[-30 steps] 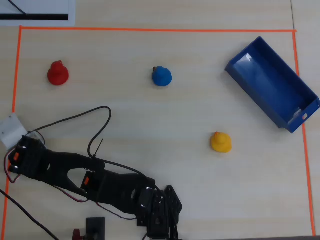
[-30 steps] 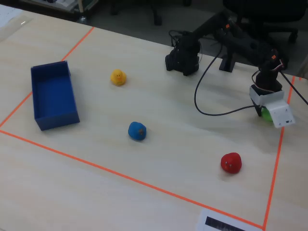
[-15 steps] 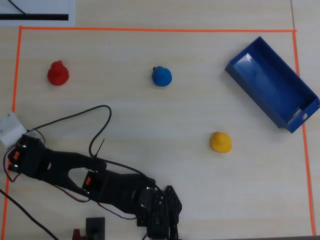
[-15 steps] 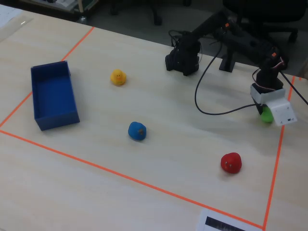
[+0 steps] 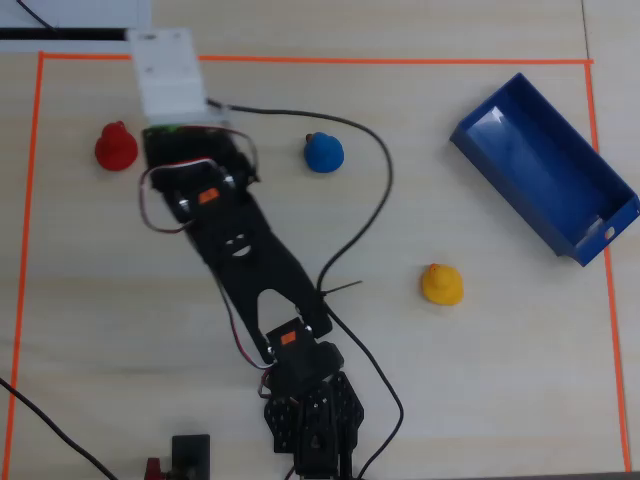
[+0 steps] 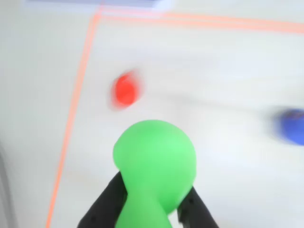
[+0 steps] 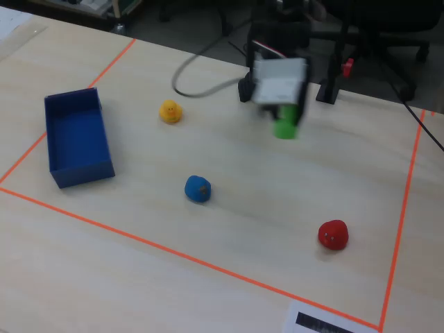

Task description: Grasp green duck and put it into box.

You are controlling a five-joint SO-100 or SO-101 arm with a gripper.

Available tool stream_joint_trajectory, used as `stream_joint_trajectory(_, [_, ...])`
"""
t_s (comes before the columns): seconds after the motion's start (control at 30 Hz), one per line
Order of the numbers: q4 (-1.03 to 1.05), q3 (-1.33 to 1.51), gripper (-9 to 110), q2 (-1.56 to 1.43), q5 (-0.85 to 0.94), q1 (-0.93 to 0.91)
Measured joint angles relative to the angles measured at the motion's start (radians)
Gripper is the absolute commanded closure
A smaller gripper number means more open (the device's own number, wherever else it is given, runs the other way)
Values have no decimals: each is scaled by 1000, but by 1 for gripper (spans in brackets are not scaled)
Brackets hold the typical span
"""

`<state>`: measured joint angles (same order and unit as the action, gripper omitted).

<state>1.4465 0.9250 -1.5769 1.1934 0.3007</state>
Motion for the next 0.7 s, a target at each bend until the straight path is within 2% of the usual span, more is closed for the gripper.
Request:
stream_joint_trajectory(0.13, [-29,0,101,-9,100,-337])
stream_joint_trajectory(0.23, [-130,6,101,2,140,-607])
stream_joint_trajectory(0.43, [-314,-37,101,207,147,-1058])
stream_joint_trajectory(0.57, [-393,-41,101,345,160,-1226])
stream_joint_trajectory(0.7, [-416,-58,101,451,164,-1259])
